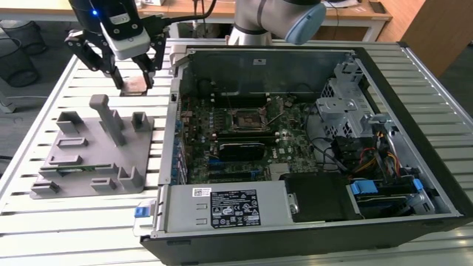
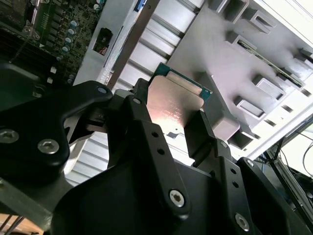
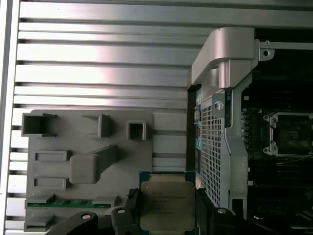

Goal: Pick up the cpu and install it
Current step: 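Pick up the cpu and move it towards the insertion slot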

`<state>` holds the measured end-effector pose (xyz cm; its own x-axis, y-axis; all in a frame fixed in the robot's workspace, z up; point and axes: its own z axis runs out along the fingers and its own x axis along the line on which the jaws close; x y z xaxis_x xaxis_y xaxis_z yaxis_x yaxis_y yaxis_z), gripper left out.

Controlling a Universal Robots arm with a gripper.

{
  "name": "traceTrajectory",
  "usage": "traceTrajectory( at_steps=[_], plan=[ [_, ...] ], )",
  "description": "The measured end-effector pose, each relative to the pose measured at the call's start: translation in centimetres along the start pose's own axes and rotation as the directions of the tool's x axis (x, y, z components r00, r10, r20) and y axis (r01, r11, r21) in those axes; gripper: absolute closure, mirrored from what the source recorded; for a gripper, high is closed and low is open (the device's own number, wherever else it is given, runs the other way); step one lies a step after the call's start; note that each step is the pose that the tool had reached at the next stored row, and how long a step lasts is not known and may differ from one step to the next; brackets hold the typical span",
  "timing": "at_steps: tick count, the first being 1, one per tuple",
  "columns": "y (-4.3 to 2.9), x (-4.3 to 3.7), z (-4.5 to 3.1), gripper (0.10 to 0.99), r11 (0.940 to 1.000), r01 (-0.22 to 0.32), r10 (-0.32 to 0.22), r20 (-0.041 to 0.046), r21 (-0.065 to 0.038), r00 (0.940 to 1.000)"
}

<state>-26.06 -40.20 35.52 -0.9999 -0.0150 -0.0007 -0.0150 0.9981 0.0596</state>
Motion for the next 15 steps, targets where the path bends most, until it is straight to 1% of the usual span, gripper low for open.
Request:
traceTrajectory(
  at_steps=[15],
  plan=[
    [0.0, -0.96, 0.09, 0.545, 1.0, 0.0, 0.0, -0.0001, 0.0, 1.0]
  ],
)
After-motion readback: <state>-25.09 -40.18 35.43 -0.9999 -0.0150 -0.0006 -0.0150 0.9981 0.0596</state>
